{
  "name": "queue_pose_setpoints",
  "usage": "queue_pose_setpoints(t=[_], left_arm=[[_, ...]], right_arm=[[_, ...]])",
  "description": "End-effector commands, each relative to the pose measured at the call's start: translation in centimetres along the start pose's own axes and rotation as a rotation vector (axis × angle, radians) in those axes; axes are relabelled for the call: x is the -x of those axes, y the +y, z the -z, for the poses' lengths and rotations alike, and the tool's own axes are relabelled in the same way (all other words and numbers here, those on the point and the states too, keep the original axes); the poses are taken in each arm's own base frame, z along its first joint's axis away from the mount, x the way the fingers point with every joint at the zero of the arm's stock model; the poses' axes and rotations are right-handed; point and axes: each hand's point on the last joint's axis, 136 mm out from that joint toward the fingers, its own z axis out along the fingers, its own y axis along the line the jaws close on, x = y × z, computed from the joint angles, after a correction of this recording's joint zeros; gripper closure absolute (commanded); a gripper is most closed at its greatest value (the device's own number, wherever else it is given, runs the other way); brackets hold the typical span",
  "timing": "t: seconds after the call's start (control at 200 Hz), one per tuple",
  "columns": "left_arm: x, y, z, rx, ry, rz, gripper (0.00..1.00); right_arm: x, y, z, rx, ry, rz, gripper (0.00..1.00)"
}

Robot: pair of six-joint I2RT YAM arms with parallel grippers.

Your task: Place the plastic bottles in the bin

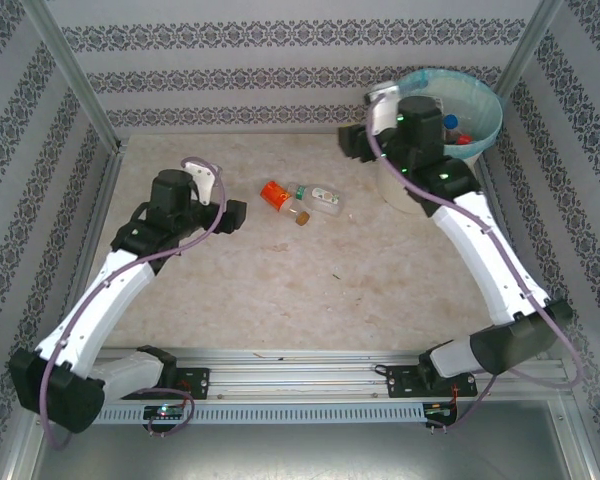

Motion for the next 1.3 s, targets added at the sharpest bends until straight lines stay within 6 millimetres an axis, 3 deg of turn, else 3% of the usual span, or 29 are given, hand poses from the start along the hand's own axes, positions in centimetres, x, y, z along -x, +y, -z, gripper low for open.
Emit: queue_pose_setpoints(t=[0.0, 0.21, 0.34, 0.495, 0.889, 1.074, 1.194, 1.294], left_arm=[[-1.1, 1.1, -0.4, 0.077, 0.087, 0.1, 0.03], [-3.8, 0.7, -1.3, 0.057, 0.182, 0.184, 0.06], [-4.6, 0.8, -0.8, 0.053, 0.165, 0.196, 0.06], [-4.9, 1.2, -0.6, 0.072, 0.153, 0.192, 0.05], [-4.3, 0.9, -1.0, 0.054, 0.144, 0.192, 0.05], [-4.2, 1.0, -0.6, 0.058, 0.137, 0.184, 0.05], [-4.2, 1.1, -0.4, 0.062, 0.133, 0.186, 0.05], [-3.9, 1.0, 0.0, 0.06, 0.122, 0.19, 0.05]], right_arm=[[-6.4, 2.7, -5.9, 0.058, 0.176, 0.029, 0.31], [-14.9, 6.3, -13.2, 0.164, 0.374, -0.082, 0.37], [-19.8, 7.2, -15.7, 0.213, 0.455, -0.112, 0.37], [-24.5, 6.5, -17.2, 0.181, 0.545, -0.091, 0.34], [-30.3, 6.2, -18.0, 0.169, 0.68, -0.077, 0.34], [-31.0, 6.2, -18.3, 0.164, 0.694, -0.057, 0.36], [-30.8, 6.5, -18.3, 0.181, 0.696, -0.049, 0.47], [-30.4, 6.6, -18.2, 0.183, 0.694, -0.042, 0.5]])
